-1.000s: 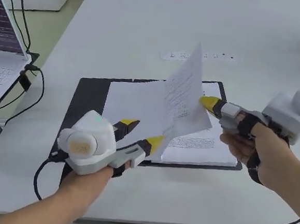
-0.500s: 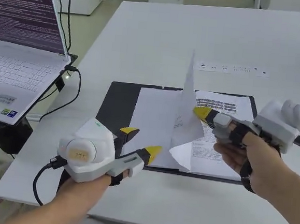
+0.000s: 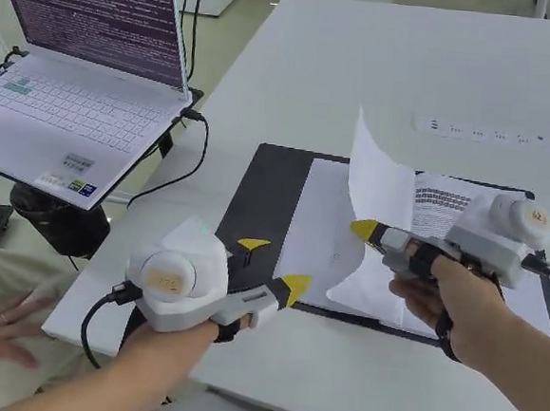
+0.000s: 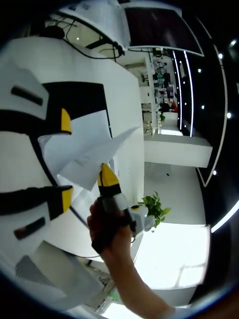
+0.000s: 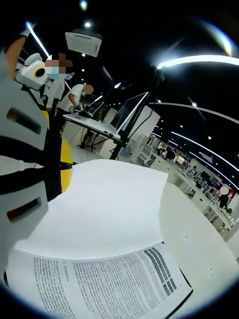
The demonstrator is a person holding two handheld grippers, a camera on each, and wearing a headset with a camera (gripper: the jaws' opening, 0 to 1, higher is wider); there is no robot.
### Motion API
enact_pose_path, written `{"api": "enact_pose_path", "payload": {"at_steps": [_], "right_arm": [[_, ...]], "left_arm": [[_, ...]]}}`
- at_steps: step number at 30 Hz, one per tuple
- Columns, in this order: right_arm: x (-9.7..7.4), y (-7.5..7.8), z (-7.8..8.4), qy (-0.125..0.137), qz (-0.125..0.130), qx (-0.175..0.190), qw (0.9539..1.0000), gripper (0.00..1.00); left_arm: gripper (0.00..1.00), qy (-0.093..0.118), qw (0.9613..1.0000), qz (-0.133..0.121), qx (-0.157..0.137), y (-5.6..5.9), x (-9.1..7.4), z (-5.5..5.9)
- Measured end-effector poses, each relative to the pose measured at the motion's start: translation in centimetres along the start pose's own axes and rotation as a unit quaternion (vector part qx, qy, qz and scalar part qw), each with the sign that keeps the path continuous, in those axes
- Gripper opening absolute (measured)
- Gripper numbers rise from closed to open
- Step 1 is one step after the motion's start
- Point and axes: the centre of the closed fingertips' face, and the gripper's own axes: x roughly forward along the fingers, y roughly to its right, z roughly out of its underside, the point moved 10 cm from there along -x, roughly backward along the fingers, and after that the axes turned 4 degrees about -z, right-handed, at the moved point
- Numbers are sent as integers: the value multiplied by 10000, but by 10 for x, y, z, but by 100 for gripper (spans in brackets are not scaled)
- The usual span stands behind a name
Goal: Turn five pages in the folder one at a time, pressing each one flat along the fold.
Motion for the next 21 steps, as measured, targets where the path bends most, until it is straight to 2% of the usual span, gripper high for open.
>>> {"api": "enact_pose_path", "payload": {"at_steps": [5, 9, 13, 18, 19, 21], "right_arm": [[18, 8, 8, -235, 88, -39, 9997, 0], [31, 9, 15, -310, 146, -30, 9994, 0], [43, 4, 18, -325, 67, -99, 9994, 0], [48, 2, 22, -341, -77, -110, 9993, 4], [49, 1, 23, -367, -140, -50, 9992, 5], [50, -3, 23, -247, -340, 96, 9991, 10]], "left_arm": [[39, -66, 10000, -10, -18, -4, -2, 3], [39, -95, 9999, -46, -82, -9, -3, 7], [39, -143, 9998, -56, -81, -14, -4, 11], [38, -162, 9998, -79, -79, -18, -4, 11], [39, -164, 9998, -87, -88, -18, -4, 11], [38, -186, 9998, -87, -63, -21, -4, 12]]}}
